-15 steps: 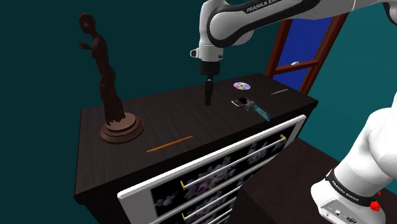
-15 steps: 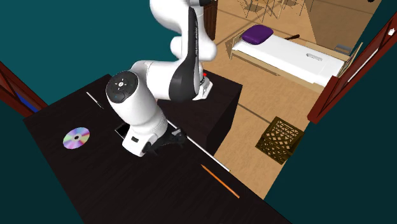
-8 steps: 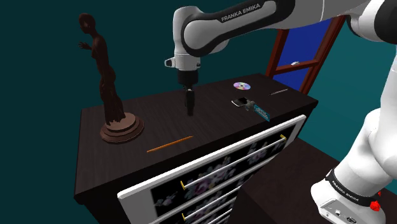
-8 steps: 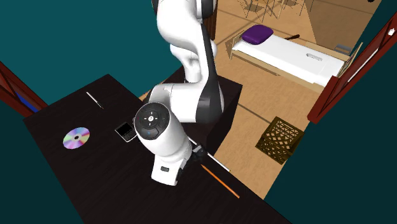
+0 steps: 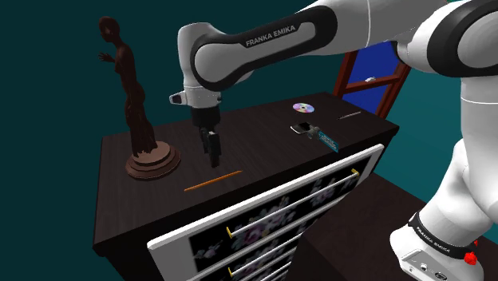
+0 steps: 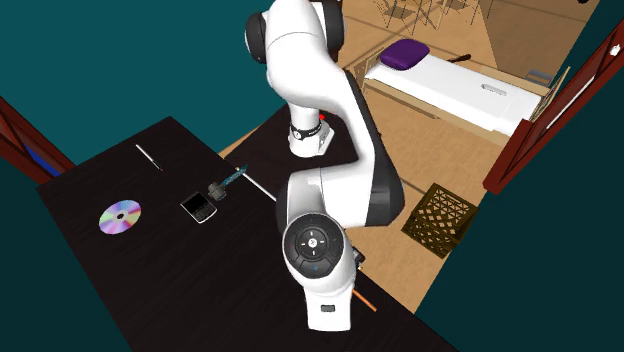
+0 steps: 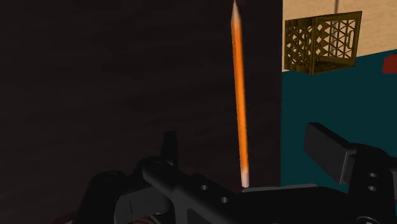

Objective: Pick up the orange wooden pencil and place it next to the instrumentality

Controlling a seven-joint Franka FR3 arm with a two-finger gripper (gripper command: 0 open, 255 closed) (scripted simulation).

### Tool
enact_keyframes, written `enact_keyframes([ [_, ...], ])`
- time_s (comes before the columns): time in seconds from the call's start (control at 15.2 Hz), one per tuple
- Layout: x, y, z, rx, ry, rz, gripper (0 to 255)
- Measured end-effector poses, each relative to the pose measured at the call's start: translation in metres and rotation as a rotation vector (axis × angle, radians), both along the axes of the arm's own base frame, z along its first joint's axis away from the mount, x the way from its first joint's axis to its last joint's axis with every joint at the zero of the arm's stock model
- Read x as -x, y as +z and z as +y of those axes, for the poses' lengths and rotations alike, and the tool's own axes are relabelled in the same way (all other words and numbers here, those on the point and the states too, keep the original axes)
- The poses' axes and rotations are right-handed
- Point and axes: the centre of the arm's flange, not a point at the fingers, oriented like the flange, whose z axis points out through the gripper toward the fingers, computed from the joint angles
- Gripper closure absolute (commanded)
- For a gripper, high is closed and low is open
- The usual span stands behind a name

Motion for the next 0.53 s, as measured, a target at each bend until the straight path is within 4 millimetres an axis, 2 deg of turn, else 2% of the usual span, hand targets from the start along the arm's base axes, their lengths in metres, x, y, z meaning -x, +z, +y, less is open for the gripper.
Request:
enact_keyframes([
  [0.2, 0.007, -0.009, 0.028, -0.010, 0.072, 0.006, 0],
  [0.53, 0.016, -0.032, 0.035, -0.012, 0.085, 0.008, 0],
])
